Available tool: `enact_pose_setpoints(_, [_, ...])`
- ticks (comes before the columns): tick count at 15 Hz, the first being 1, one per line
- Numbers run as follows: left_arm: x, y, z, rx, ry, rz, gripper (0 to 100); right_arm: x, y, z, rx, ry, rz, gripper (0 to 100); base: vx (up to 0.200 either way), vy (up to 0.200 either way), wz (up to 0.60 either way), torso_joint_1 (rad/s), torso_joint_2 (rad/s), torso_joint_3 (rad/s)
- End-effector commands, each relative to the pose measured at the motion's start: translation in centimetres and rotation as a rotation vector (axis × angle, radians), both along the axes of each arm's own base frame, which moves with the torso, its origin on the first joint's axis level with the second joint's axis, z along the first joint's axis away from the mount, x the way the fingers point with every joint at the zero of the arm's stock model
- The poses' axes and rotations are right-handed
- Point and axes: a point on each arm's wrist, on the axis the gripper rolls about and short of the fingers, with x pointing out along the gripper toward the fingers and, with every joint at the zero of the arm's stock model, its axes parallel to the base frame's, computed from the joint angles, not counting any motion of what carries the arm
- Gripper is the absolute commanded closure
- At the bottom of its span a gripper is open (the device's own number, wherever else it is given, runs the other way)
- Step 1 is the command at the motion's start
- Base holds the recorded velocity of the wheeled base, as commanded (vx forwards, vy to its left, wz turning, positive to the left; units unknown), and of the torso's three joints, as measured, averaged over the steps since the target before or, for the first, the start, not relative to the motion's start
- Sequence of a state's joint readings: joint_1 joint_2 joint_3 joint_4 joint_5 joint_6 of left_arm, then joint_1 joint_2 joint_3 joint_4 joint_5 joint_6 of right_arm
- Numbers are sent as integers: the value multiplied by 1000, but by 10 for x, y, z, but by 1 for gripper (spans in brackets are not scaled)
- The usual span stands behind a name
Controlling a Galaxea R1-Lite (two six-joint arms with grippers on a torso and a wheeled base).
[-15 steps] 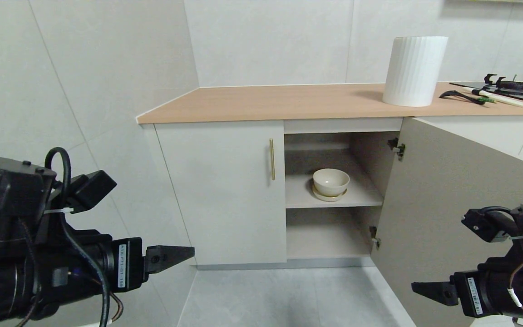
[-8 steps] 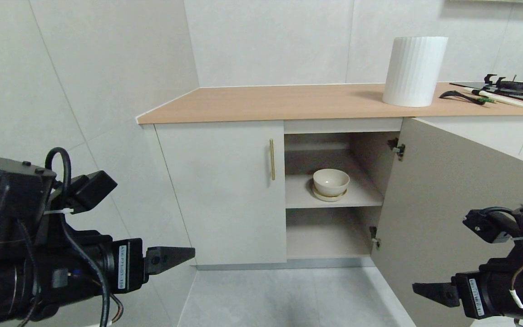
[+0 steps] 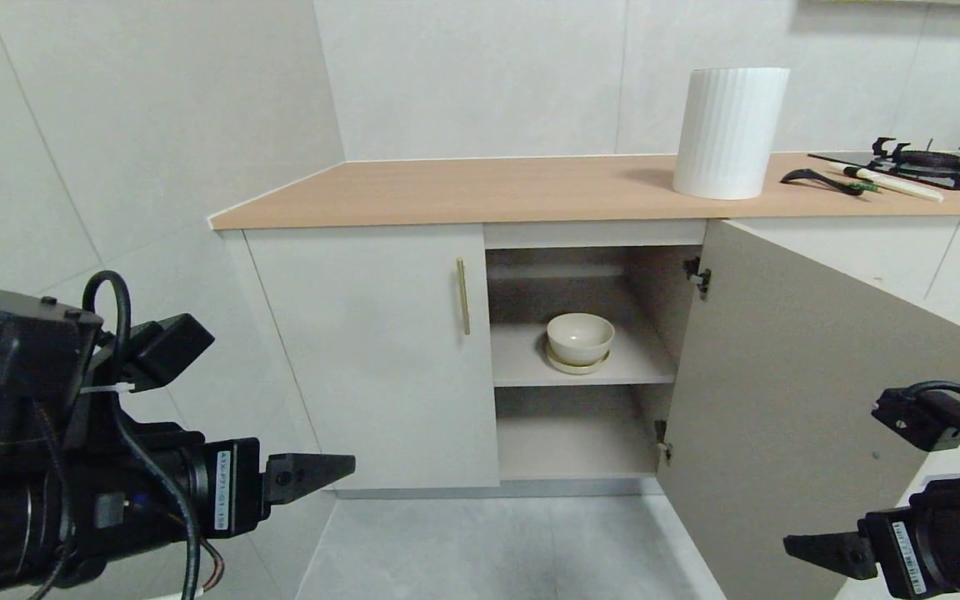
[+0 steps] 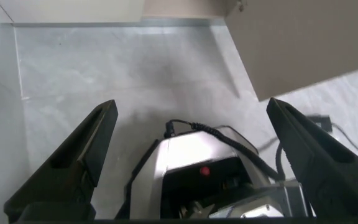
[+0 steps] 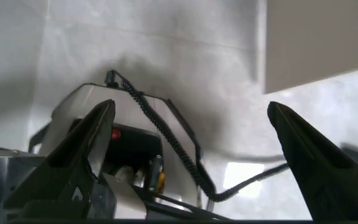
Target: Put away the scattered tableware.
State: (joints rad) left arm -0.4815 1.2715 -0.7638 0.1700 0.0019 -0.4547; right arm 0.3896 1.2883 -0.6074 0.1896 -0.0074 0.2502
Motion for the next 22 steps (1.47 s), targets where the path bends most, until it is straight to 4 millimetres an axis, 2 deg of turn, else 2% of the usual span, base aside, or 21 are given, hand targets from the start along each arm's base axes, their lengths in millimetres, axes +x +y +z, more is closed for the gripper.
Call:
enact_pose_setpoints(1, [0,0,0,0,2,0,0,0,-6,0,-21,8,-14,0,0,-200,0,2,-2,-7])
enact_pose_setpoints(3, [0,0,0,0,2,0,0,-4,-14,0,-65,40,-12,0,0,-200,0,5,2,5])
enact_pose_setpoints(5, [0,0,-1,3,4,-1,0,-10,-25,13,-94,43,-35,0,0,-100,0,-1,1,1])
enact_pose_setpoints(7, [0,0,-2,3,7,-2,0,-16,-37,29,-113,27,-98,0,0,0,0,0,0,0])
enact_pose_setpoints(8, [0,0,-2,3,7,-2,0,-21,-51,46,-139,-3,-177,0,0,0,0,0,0,0])
enact_pose_setpoints(11, [0,0,-2,2,6,-2,0,-14,-77,53,-176,-24,-321,0,0,0,0,0,0,0])
enact_pose_setpoints(15, [-1,0,-1,-1,4,-4,0,34,-115,39,-143,-54,-492,0,0,0,0,0,0,0])
enact_pose_setpoints(17, [-1,0,-1,-3,6,-8,0,44,-121,34,-118,-53,-526,0,0,0,0,0,0,0])
enact_pose_setpoints(18, [-1,0,-1,-10,7,-16,0,59,-126,27,-77,-70,-571,0,0,0,0,0,0,0])
enact_pose_setpoints(20, [-2,0,-1,-12,6,-18,0,77,-125,21,22,-110,-623,0,0,0,0,0,0,0])
enact_pose_setpoints(22, [-2,0,-1,-12,7,-19,0,86,-122,16,66,-110,-637,0,0,0,0,0,0,0])
